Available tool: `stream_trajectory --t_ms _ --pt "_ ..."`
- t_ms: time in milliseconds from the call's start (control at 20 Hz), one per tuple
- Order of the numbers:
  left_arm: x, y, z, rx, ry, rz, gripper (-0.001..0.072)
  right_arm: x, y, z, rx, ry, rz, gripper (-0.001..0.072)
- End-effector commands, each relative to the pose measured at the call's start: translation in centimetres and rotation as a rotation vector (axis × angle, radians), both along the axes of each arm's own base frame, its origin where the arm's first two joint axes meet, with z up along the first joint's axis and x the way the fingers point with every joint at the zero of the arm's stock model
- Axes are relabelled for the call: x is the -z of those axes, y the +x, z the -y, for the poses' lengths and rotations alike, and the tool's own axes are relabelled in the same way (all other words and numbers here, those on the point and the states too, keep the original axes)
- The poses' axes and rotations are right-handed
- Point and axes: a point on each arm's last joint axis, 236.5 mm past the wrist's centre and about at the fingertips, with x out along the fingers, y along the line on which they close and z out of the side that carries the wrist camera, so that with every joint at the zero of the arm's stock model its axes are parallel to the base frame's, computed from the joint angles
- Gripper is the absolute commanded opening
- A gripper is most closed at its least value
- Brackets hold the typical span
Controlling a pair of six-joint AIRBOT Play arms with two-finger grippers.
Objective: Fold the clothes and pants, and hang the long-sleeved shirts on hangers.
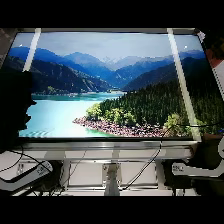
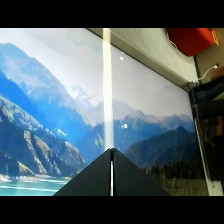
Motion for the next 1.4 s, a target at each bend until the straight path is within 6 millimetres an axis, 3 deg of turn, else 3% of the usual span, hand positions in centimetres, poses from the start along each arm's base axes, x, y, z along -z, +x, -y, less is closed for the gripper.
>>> stream_trajectory --t_ms 0,200,350,450,500,550,600,750,1000,1050,1200,1350 --pt "0.0 0.0 0.0 0.0 0.001 0.0 0.0023 0.0 0.0 0.0 0.0 0.0 0.0 0.0016" --pt "1.2 0.4 -1.1 -0.012 0.061 -0.016 0.0023 0.0 0.0 0.0 0.0 0.0 0.0 0.0016" --pt "7.2 0.0 -7.4 -0.144 0.346 -0.203 0.0023 0.0 0.0 0.0 0.0 0.0 0.0 0.0016" --pt "10.7 -0.8 -12.1 -0.273 0.435 -0.358 0.0029 0.0 0.0 0.0 0.0 0.0 0.0 0.0016" --pt "12.0 -0.8 -13.2 -0.313 0.424 -0.409 0.0142 0.0 0.0 0.0 0.0 0.0 0.001 0.0016" --pt "13.2 -0.5 -13.9 -0.32 0.424 -0.443 0.0328 0.0 0.0 0.0 0.0 0.0 0.0 0.0016" --pt "14.6 0.1 -14.3 -0.31 0.416 -0.473 0.0447 0.0 0.0 0.0 0.0 0.0 0.0 0.0016" --pt "19.4 0.8 -14.7 -0.261 0.402 -0.602 0.0449 0.0 0.0 0.0 0.0 0.0 0.0 0.0016" --pt "25.8 1.5 -17.9 -0.271 0.508 -0.765 0.0451 0.0 0.0 0.0 0.0 0.0 0.0 0.0016" --pt "26.7 1.3 -18.9 -0.282 0.541 -0.798 0.0488 0.0 0.0 0.0 0.0 0.0 0.001 0.0016" --pt "28.0 1.9 -19.8 -0.293 0.558 -0.807 0.049 0.0 0.0 0.0 0.0 0.0 0.0 0.0016" --pt "27.1 3.3 -20.4 -0.32 0.575 -0.737 0.0503 0.0 0.0 0.0 0.0 0.0 0.0 0.0016"
